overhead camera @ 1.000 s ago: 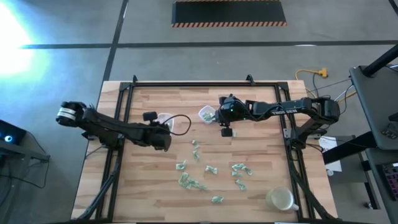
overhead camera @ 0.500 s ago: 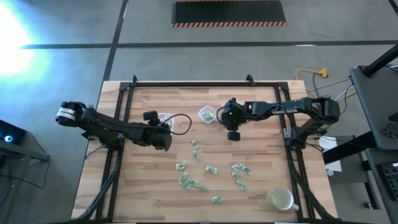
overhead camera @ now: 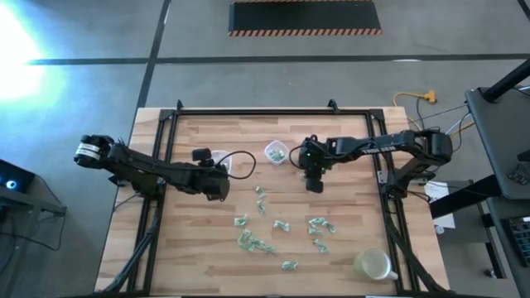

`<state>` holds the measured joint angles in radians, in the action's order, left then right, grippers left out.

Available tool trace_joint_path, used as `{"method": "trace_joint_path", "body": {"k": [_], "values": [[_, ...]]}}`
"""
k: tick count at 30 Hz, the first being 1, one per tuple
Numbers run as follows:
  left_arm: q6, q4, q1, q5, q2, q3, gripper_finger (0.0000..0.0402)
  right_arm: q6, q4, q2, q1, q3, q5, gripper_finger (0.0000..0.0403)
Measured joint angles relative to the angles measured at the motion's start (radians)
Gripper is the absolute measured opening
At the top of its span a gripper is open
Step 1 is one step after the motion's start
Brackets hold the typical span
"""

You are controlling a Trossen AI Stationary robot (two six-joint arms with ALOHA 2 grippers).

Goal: Pick and place items into bin
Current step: Put the stevia packet into the small transparent container

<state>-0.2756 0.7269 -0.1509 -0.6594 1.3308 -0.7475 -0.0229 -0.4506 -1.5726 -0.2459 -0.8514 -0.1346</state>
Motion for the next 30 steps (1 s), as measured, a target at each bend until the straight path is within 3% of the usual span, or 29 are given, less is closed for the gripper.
{"method": "trace_joint_path", "body": {"k": [16,30], "values": [[-0.005,-0.003,0.0,0.006,0.0,0.0,0.016,0.043,0.095,-0.001,-0.001,0.078,0.003,0.014],[-0.006,-0.011,0.0,0.024,0.0,0.001,0.016,0.042,0.176,-0.002,-0.001,0.123,0.005,0.0137]]}}
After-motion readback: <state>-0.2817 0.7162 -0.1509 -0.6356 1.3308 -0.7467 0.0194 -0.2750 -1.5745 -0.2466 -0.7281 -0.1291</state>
